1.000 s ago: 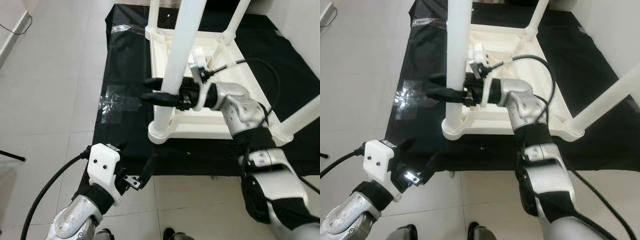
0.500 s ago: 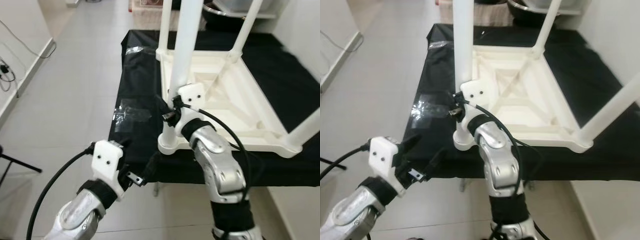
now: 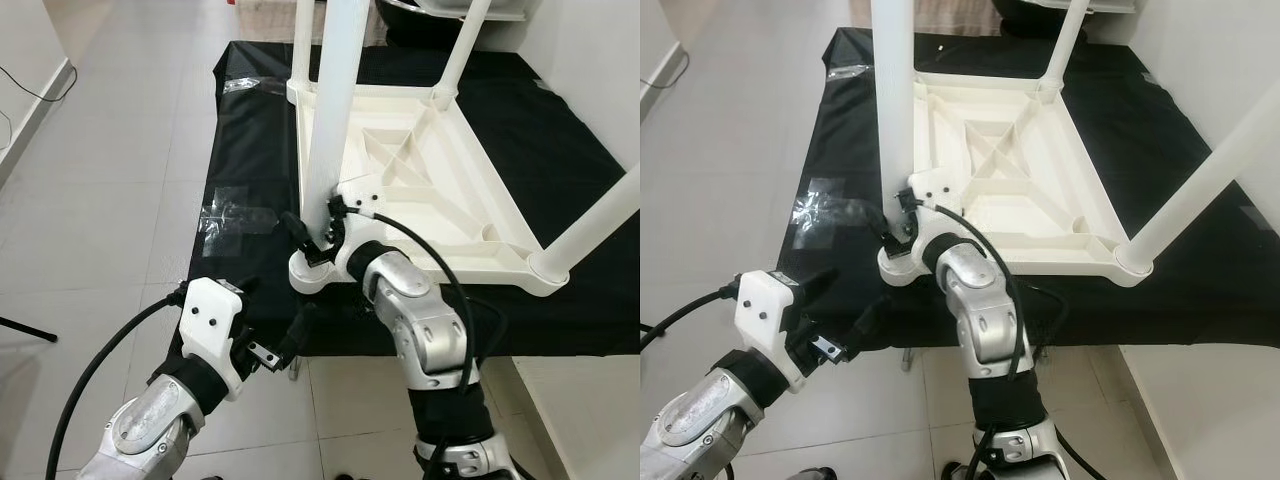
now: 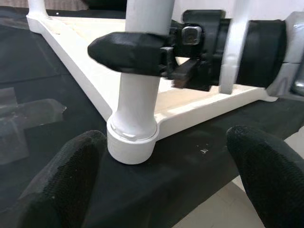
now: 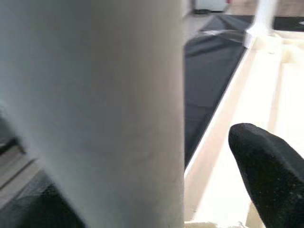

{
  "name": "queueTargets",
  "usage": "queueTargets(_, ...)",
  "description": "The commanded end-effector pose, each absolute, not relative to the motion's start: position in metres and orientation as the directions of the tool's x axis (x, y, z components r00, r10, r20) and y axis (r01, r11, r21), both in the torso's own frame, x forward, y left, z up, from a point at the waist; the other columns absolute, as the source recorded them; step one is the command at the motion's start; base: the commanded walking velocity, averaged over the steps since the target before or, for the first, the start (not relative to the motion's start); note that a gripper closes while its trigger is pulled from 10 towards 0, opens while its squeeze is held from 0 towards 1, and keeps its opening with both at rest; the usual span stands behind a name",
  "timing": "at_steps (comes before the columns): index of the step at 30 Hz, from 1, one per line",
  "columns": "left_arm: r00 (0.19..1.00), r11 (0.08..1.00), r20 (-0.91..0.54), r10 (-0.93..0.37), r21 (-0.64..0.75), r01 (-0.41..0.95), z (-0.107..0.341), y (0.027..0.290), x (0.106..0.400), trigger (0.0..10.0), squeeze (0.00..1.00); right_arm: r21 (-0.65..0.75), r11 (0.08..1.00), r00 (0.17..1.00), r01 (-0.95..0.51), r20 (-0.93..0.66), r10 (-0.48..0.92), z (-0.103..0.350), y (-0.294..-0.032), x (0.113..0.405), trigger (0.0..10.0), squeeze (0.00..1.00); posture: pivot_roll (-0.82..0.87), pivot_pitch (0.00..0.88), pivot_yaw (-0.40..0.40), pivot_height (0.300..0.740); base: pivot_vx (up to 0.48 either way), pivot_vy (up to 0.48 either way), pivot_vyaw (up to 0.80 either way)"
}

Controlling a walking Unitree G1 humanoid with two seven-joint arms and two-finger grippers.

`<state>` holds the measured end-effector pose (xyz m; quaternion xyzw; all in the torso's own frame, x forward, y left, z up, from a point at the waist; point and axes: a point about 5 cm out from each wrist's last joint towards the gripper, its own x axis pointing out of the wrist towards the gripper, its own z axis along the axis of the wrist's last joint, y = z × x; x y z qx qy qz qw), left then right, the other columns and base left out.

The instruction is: Building children table

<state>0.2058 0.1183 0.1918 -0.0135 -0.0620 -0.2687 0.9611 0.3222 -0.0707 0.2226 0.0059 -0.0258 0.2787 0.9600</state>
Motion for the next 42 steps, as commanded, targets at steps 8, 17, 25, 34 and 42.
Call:
queueTargets(8, 0.841, 0.846, 0.101, -0.531, 0.008, 0.533, 0.186, 0.114, 0.203, 10.0, 0.0, 0.003, 0.586, 0.583, -0.81, 0.103, 0.806, 0.218, -0.083, 0.312, 10.0, 0.0, 0.15, 0.201, -0.084, 0.74, 0.0, 0.0, 0.0)
queueTargets(17, 0.848, 0.854, 0.11, -0.518, 0.019, 0.519, 0.191, 0.116, 0.198, 10.0, 0.0, -0.079, 0.4, 0.384, -0.913, 0.164, 0.909, 0.248, -0.08, 0.339, 10.0, 0.0, 0.17, 0.235, -0.107, 0.74, 0.0, 0.0, 0.0)
queueTargets(25, 0.872, 0.877, 0.097, -0.48, 0.039, 0.478, 0.194, 0.125, 0.186, 10.0, 0.0, -0.155, 0.185, 0.168, -0.971, 0.117, 0.979, 0.287, -0.095, 0.358, 10.0, 0.0, 0.21, 0.279, -0.13, 0.74, 0.0, 0.0, 0.0)
queueTargets(34, 0.873, 0.878, 0.096, -0.478, 0.056, 0.474, 0.197, 0.127, 0.187, 10.0, 0.0, -0.192, 0.027, 0.01, -0.981, 0.092, 0.996, 0.301, -0.097, 0.363, 0.0, 0.0, 0.22, 0.276, -0.124, 0.74, 0.0, 0.0, 0.0)
queueTargets(42, 0.87, 0.876, 0.099, -0.483, 0.058, 0.479, 0.198, 0.126, 0.189, 10.0, 0.0, -0.206, 0.075, 0.066, -0.976, 0.05, 0.997, 0.287, -0.111, 0.364, 0.0, 0.0, 0.2, 0.258, -0.124, 0.74, 0.0, 0.0, 0.0)
